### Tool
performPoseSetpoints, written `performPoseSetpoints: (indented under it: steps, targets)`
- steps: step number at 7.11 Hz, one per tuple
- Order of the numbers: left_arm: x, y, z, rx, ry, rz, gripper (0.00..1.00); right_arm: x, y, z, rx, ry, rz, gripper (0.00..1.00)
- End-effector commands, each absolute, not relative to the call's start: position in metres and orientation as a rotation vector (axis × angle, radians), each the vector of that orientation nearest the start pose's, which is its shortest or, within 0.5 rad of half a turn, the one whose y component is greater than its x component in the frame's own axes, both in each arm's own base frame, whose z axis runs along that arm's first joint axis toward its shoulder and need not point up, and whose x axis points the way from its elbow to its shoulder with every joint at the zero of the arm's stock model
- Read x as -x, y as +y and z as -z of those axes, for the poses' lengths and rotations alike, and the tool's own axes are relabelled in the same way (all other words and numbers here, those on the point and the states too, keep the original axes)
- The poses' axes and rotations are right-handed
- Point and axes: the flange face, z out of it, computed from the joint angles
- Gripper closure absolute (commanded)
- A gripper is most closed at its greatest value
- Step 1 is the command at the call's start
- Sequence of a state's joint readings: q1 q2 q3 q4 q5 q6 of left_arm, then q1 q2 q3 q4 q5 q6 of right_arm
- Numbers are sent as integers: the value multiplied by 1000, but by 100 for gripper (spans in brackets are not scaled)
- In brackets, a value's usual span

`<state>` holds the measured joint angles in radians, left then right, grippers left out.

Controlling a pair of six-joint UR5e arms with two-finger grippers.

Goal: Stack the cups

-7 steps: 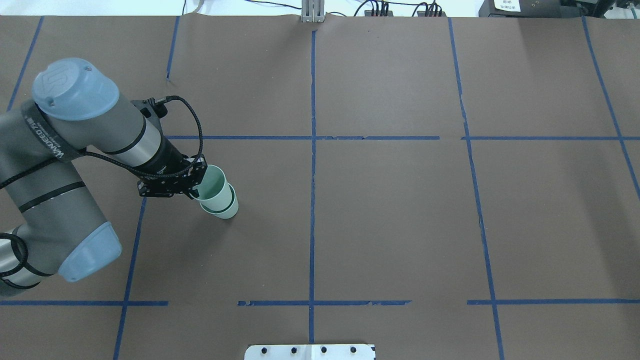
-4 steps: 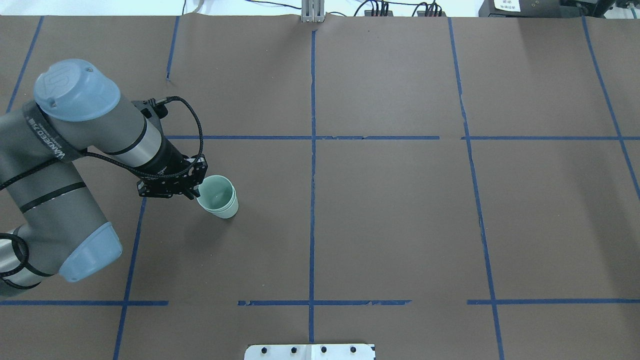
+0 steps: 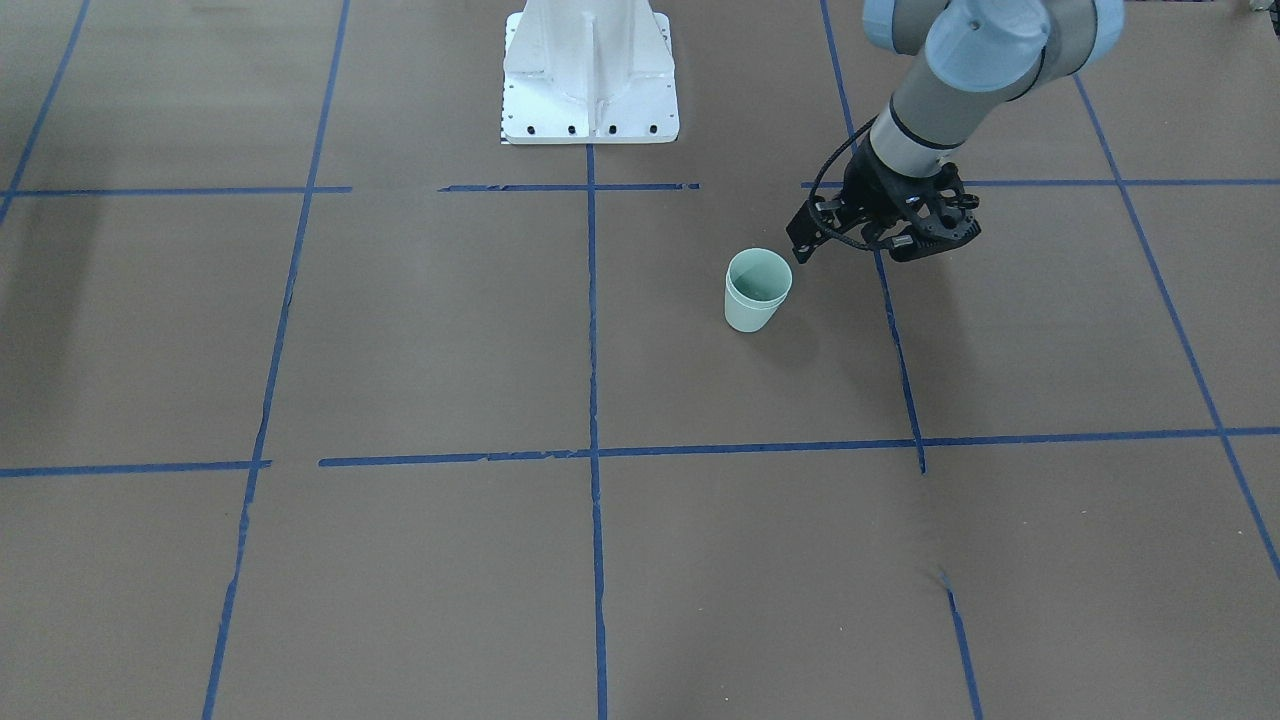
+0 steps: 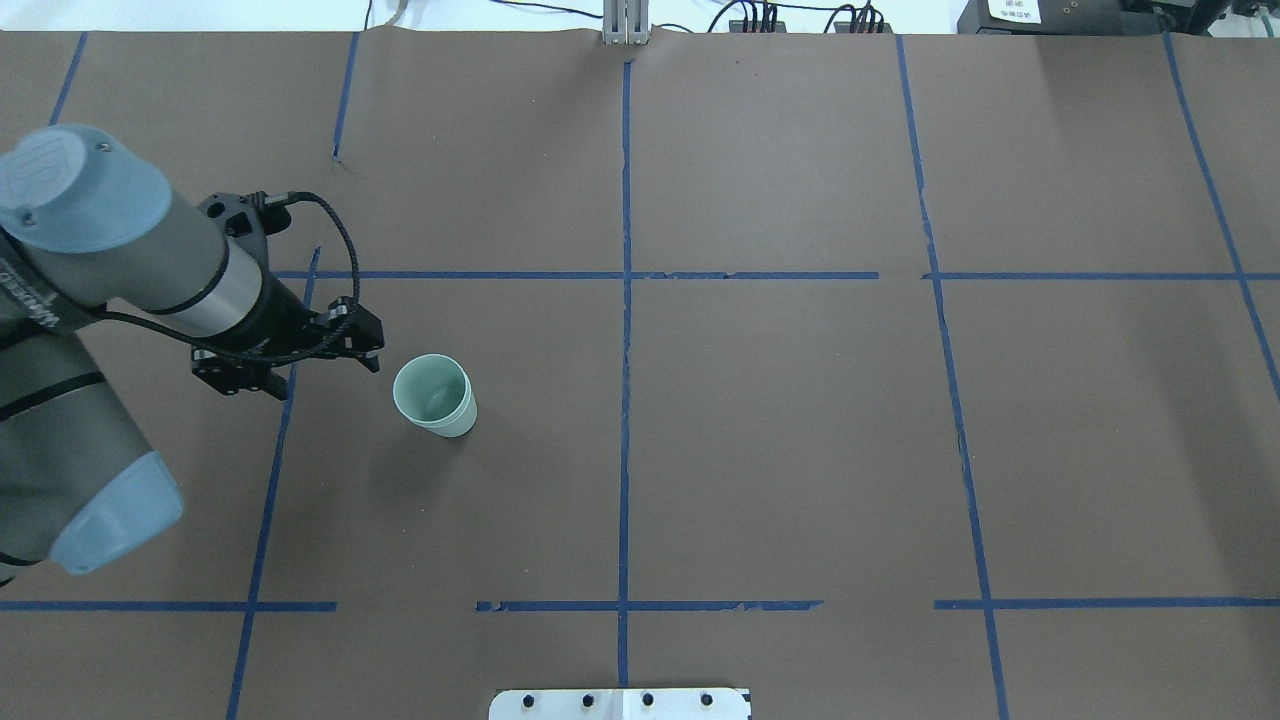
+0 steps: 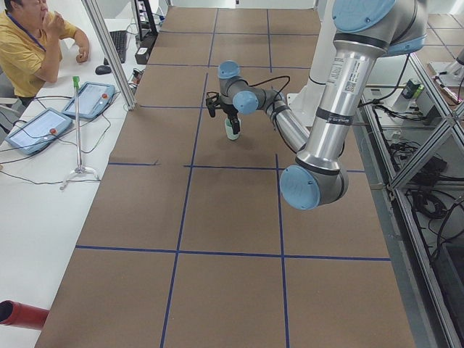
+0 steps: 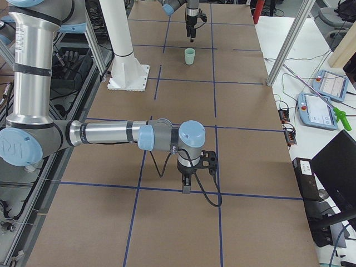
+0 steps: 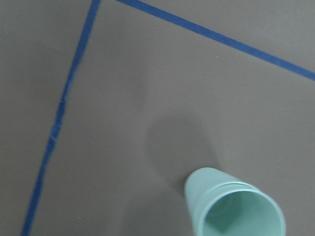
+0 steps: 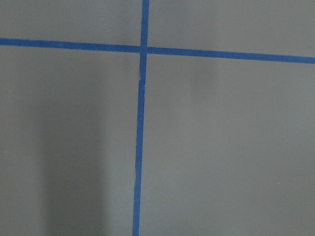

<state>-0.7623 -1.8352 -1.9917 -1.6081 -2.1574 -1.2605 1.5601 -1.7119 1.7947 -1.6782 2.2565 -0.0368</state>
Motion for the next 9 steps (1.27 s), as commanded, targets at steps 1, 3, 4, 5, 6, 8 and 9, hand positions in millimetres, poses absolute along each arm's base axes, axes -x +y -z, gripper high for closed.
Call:
performPoseSetpoints:
  steps: [1, 3, 4, 5, 6, 8, 9]
  targets:
    - [-243, -448, -404, 29, 838, -9, 0, -65, -430, -630, 15, -686, 39, 0]
    - [-119, -445, -494, -60, 751, -134, 0, -65, -430, -630, 15, -686, 39, 0]
    - [-62, -435, -542, -42, 716, -88, 0, -66, -430, -630, 15, -686, 37, 0]
    - [-11, -428, -591, -65, 688, -176, 0, -65, -430, -630, 15, -686, 39, 0]
    - [35, -420, -633, -76, 673, -217, 0, -65, -430, -630, 15, -686, 39, 0]
    - [60, -407, -660, -45, 671, -157, 0, -65, -430, -630, 15, -686, 39, 0]
    - [61, -408, -659, -49, 671, -157, 0, -65, -430, -630, 15, -686, 39, 0]
